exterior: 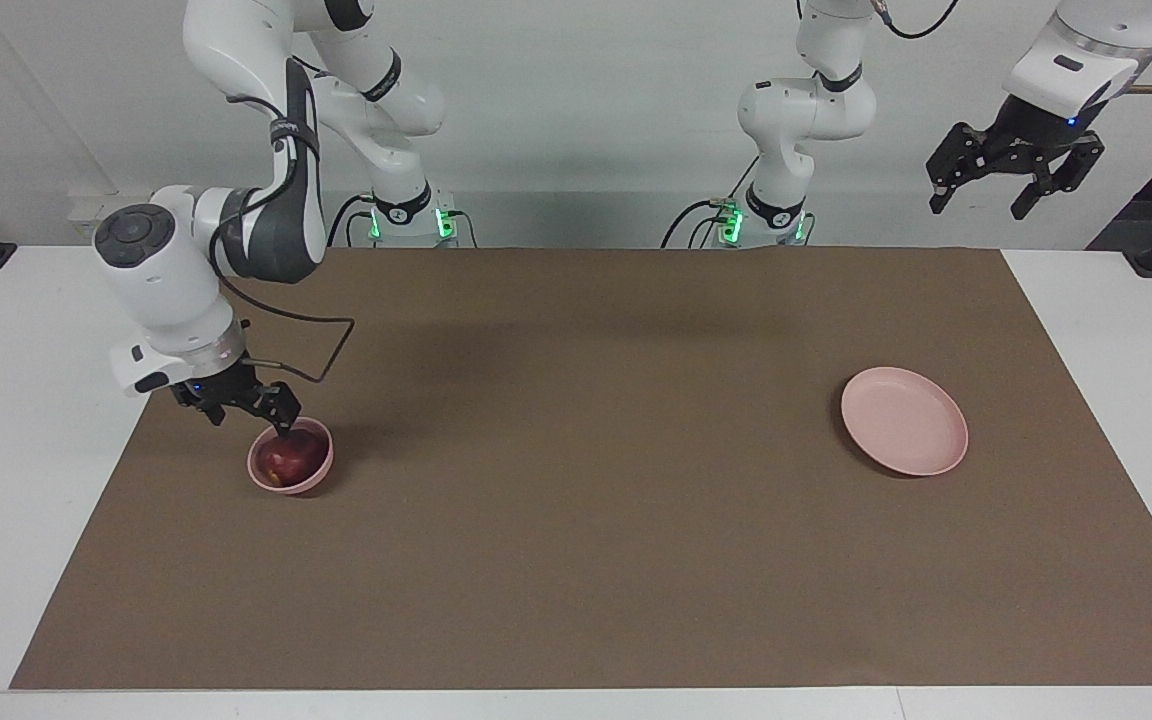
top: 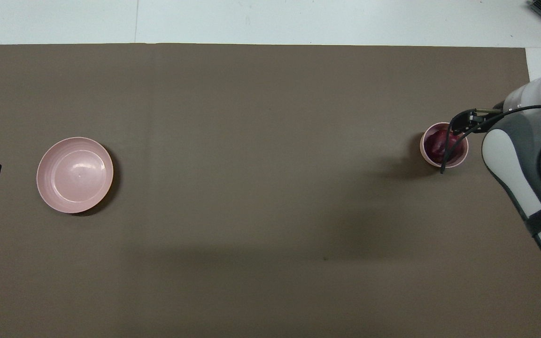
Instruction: Move apple from plate to bowl
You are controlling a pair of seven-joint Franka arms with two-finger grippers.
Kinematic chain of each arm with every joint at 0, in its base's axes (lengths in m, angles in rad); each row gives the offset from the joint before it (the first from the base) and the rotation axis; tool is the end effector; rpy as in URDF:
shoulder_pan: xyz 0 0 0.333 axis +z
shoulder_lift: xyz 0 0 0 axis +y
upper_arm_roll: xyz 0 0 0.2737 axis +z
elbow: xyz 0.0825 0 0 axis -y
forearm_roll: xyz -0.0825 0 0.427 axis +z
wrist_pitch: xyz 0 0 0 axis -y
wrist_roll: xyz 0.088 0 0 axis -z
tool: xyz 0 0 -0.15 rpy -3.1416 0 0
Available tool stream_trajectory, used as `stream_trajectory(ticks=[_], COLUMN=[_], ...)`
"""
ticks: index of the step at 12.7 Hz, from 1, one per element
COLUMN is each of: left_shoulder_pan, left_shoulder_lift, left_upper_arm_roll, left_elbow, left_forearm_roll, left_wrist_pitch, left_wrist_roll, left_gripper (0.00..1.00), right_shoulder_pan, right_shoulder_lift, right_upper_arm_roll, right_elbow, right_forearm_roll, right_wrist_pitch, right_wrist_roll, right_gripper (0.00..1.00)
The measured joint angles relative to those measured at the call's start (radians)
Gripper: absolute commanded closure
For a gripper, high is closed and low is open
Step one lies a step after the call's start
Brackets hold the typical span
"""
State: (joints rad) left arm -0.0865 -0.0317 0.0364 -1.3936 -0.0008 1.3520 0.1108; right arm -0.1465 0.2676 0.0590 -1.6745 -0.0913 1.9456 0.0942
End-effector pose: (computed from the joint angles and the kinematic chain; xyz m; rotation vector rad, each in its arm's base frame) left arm 0.5602 -0.0279 0.6276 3.1291 -0.2526 -0.0155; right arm 0.6649 -0.0698 0.3480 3.0635 -0.2311 0.0067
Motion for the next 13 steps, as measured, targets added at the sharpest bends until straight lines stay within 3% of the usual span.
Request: stream_trajectory(ticks=[3,9,13], left_shoulder_pan=[0.0,0.0,0.0], left_shoulder_lift=[0.0,0.0,0.0], left_upper_arm_roll=[0.0,0.0,0.0], left_elbow=[0.0,0.0,0.0], left_forearm_roll=[0.0,0.0,0.0], left_wrist_pitch=[-0.005,-0.007,-0.007], left_wrist_roll=[0.0,0.0,0.0], left_gripper=[0.0,0.0,0.0], right_shoulder_pan=[0.003,0.01,0.009], right_shoulder_lift=[-0.038,-0.224,-0.291], right_upper_arm_roll=[0.005,0.008,0.003], right_elbow=[0.079,0.098,0.096], right_forearm_roll=[0.033,0.039,0.045], right_wrist_pitch=[-0.152,-0.38,-0.448], right_wrist_roll=[-0.006,-0.003,-0.003], right_gripper=[0.0,0.0,0.0])
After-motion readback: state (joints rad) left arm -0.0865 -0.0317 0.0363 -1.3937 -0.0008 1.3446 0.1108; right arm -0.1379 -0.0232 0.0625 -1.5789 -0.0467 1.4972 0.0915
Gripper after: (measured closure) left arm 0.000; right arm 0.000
